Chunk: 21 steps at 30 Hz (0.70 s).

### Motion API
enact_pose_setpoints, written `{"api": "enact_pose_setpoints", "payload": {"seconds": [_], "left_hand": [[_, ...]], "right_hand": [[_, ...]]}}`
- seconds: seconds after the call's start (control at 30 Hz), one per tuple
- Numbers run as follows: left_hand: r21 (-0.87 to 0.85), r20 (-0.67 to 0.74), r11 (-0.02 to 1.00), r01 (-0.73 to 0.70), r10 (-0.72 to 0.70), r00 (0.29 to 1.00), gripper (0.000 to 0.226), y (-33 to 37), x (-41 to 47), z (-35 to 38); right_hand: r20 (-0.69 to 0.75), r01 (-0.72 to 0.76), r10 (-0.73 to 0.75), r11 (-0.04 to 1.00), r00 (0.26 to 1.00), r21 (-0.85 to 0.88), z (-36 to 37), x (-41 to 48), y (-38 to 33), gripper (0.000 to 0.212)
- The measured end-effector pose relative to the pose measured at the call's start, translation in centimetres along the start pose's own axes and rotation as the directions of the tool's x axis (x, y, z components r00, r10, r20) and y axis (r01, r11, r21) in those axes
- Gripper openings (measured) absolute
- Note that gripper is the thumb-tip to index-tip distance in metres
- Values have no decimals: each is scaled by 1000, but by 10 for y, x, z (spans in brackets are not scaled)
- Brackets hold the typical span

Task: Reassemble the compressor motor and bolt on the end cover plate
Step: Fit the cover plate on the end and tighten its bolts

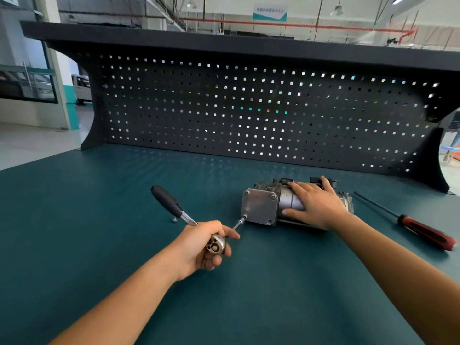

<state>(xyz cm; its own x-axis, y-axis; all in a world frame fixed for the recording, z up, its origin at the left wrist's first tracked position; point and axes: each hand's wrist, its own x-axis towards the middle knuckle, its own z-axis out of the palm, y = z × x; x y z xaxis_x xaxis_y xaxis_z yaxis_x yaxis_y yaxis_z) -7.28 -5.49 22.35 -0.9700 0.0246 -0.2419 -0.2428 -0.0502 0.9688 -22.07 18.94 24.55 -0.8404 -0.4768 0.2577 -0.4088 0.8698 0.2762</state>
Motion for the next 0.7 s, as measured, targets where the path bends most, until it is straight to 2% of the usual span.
{"api": "enact_pose_setpoints", "payload": {"seconds": [0.23, 0.33, 0.47, 0.7], "left_hand": [[46, 13, 998, -51, 51, 999, 31, -1, -6, 4], [90, 96, 992, -87, 78, 992, 33, -4, -11, 3], [268, 246, 947, -177, 110, 963, 29, -8, -15, 5], [401, 310, 857, -323, 204, 928, 29, -14, -21, 16]], "right_hand": [[12, -25, 25, 999, 1000, 26, 0, -2, -2, 81], [13, -28, 28, 999, 1000, 33, -1, -4, -2, 82], [18, -38, 37, 997, 999, 66, -1, -7, -2, 83], [9, -36, 35, 990, 999, 136, -4, -12, -3, 84]]}}
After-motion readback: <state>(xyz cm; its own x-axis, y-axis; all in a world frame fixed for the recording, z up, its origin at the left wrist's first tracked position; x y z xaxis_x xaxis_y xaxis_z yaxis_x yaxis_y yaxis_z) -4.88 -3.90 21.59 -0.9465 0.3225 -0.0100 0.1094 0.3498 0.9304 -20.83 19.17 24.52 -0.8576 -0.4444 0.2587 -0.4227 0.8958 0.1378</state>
